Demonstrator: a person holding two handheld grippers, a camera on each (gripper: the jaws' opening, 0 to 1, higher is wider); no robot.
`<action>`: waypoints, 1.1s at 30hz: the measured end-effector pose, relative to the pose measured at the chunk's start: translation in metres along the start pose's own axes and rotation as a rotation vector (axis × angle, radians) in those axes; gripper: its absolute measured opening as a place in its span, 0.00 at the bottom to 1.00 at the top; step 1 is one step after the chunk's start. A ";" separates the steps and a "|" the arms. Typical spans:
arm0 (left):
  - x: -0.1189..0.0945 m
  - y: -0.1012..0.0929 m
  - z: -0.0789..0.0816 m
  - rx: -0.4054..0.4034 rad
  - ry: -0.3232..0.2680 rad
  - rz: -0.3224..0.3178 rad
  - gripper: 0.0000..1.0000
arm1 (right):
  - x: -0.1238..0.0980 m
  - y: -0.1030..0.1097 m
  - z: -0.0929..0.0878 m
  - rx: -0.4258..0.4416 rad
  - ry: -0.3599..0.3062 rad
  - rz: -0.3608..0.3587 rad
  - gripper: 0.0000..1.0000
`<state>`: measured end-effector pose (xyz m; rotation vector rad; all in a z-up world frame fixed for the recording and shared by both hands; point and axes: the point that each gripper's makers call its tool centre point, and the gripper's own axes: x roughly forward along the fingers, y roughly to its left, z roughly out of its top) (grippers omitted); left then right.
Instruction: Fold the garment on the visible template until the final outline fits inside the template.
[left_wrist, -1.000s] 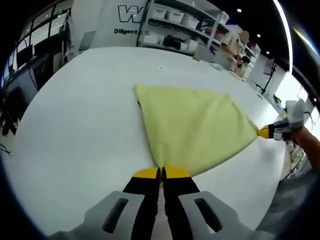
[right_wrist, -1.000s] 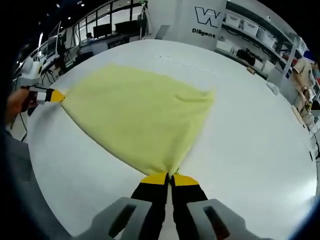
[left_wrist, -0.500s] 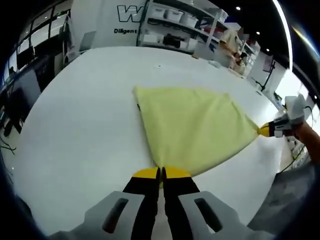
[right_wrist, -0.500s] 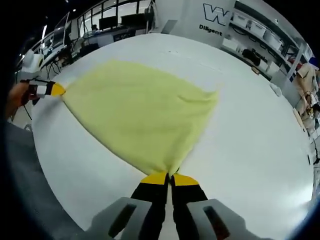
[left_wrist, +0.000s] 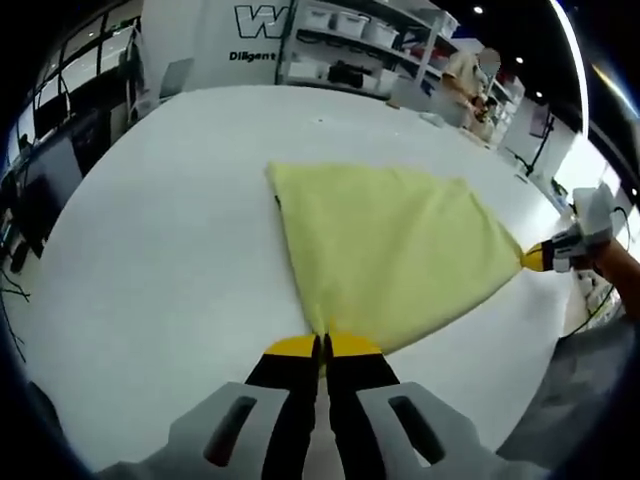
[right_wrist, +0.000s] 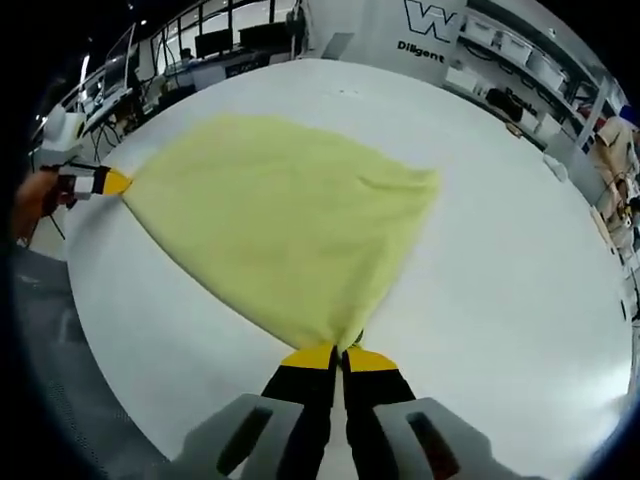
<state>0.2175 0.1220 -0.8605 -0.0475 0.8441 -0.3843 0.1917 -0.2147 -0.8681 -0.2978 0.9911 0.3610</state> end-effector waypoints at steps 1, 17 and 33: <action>0.000 0.000 0.000 0.000 -0.001 -0.001 0.00 | 0.000 0.000 0.000 0.000 0.000 0.000 0.00; -0.030 0.026 0.012 -0.018 -0.037 0.068 0.00 | -0.018 -0.007 0.000 0.043 -0.026 -0.020 0.05; -0.071 -0.024 0.033 -0.006 -0.159 -0.016 0.11 | -0.071 0.011 0.029 0.037 -0.202 -0.020 0.09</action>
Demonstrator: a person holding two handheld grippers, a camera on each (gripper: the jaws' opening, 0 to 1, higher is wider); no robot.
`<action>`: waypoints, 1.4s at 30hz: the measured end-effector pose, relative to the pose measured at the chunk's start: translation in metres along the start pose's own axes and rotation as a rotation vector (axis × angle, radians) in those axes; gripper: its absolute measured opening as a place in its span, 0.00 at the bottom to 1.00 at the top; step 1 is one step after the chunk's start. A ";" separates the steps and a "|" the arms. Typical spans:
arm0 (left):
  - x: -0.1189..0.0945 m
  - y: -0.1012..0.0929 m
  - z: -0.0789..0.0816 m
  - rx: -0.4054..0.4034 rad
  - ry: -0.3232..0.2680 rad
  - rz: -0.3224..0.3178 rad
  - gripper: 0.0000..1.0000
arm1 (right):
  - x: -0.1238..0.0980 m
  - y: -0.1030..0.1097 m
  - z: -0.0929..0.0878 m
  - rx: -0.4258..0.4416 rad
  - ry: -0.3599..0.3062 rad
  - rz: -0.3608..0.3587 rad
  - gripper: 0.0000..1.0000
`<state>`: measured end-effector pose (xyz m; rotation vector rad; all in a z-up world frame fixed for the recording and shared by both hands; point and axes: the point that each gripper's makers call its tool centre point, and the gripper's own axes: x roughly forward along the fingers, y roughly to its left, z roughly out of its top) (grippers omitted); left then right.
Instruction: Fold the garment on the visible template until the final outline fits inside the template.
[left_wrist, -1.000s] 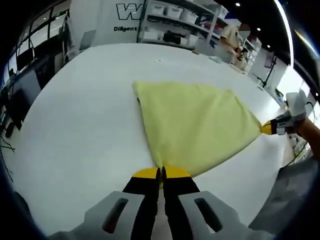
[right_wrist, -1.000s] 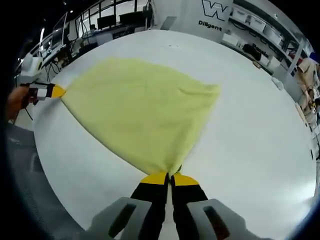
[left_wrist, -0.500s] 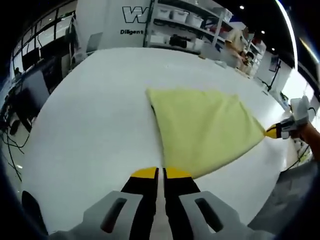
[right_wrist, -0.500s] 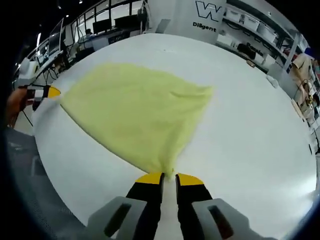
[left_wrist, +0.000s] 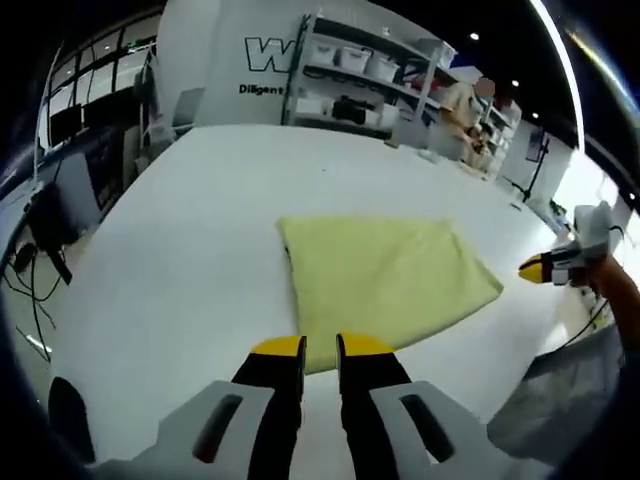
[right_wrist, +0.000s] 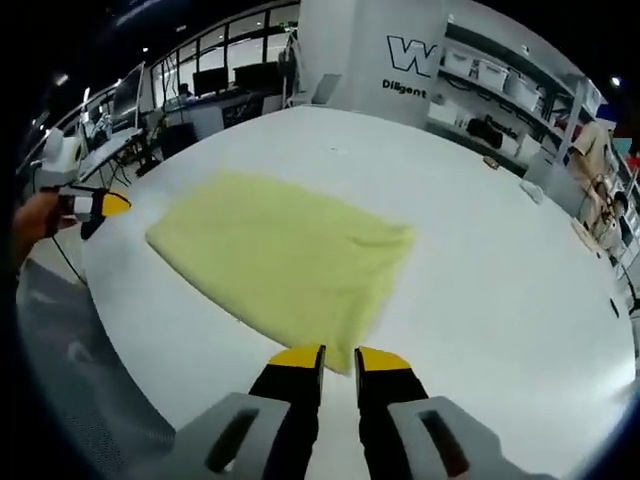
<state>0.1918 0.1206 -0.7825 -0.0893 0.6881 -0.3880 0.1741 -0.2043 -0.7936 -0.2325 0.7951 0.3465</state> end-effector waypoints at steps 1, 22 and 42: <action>-0.004 -0.012 0.002 0.011 -0.013 -0.019 0.12 | -0.004 0.009 0.000 0.002 -0.014 0.013 0.09; -0.017 -0.079 -0.023 0.041 -0.077 -0.127 0.64 | -0.020 0.069 0.006 0.060 -0.138 0.069 0.58; -0.005 -0.076 -0.025 0.004 -0.083 -0.095 0.99 | -0.010 0.067 0.004 0.197 -0.186 0.044 1.00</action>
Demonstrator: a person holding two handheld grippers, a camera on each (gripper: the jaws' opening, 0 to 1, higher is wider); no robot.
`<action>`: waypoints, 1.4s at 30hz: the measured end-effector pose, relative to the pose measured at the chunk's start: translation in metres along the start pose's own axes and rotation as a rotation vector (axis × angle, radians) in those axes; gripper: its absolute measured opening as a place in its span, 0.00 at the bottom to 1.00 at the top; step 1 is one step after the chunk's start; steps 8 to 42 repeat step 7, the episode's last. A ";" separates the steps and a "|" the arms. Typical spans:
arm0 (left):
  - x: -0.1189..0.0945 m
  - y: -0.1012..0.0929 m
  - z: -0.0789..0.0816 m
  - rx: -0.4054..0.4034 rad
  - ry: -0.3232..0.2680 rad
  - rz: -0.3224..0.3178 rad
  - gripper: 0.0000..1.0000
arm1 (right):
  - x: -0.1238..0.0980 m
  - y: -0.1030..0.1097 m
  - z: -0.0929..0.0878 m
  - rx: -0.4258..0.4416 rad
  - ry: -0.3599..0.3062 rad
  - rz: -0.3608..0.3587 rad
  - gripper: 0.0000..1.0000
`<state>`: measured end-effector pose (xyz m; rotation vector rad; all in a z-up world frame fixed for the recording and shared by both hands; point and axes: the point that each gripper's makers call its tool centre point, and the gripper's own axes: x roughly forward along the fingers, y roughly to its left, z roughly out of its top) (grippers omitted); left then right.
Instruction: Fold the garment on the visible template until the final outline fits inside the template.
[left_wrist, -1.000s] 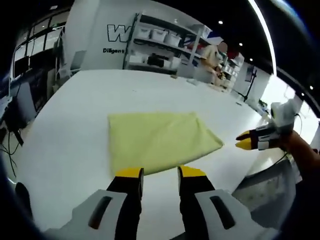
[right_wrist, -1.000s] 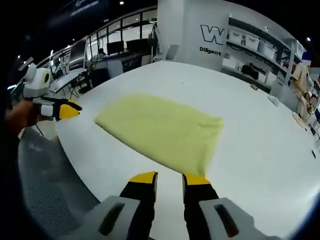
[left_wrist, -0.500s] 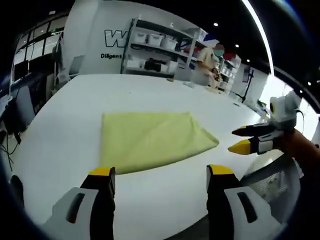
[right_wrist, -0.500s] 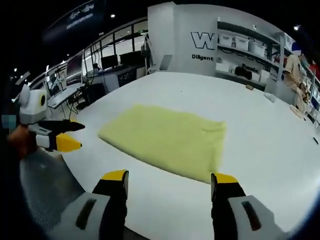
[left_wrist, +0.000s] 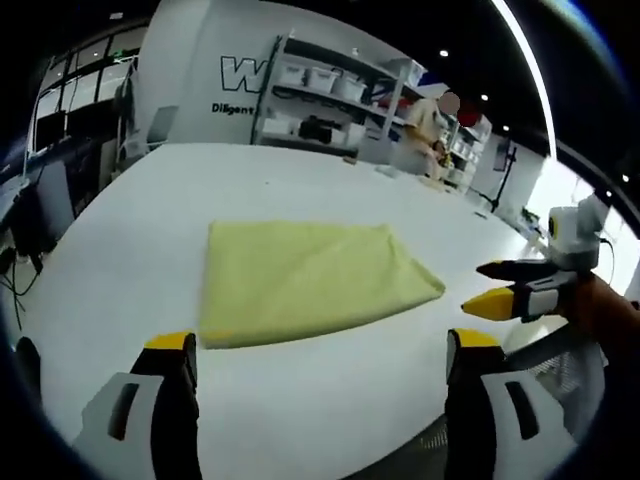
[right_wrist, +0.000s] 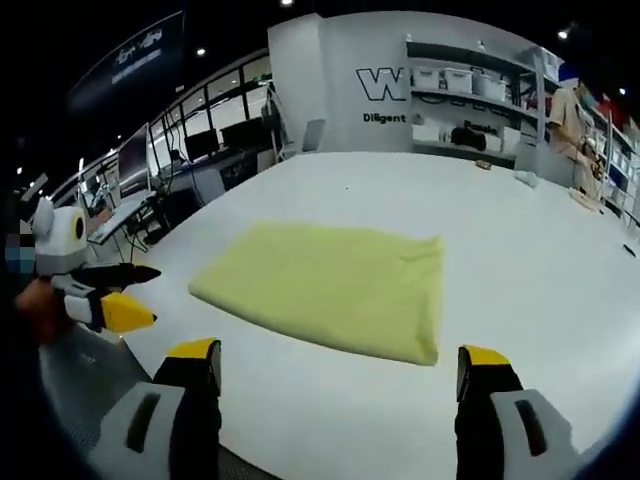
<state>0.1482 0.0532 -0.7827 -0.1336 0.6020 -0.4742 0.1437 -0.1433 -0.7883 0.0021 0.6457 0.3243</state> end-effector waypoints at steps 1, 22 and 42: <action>0.000 0.000 0.000 0.001 -0.001 0.000 0.99 | 0.000 0.000 -0.001 -0.004 0.005 -0.001 1.00; 0.001 0.006 0.002 -0.008 -0.007 0.017 0.99 | 0.000 0.000 -0.002 -0.014 0.007 -0.005 1.00; 0.001 0.006 0.002 -0.008 -0.007 0.017 0.99 | 0.000 0.000 -0.002 -0.014 0.007 -0.005 1.00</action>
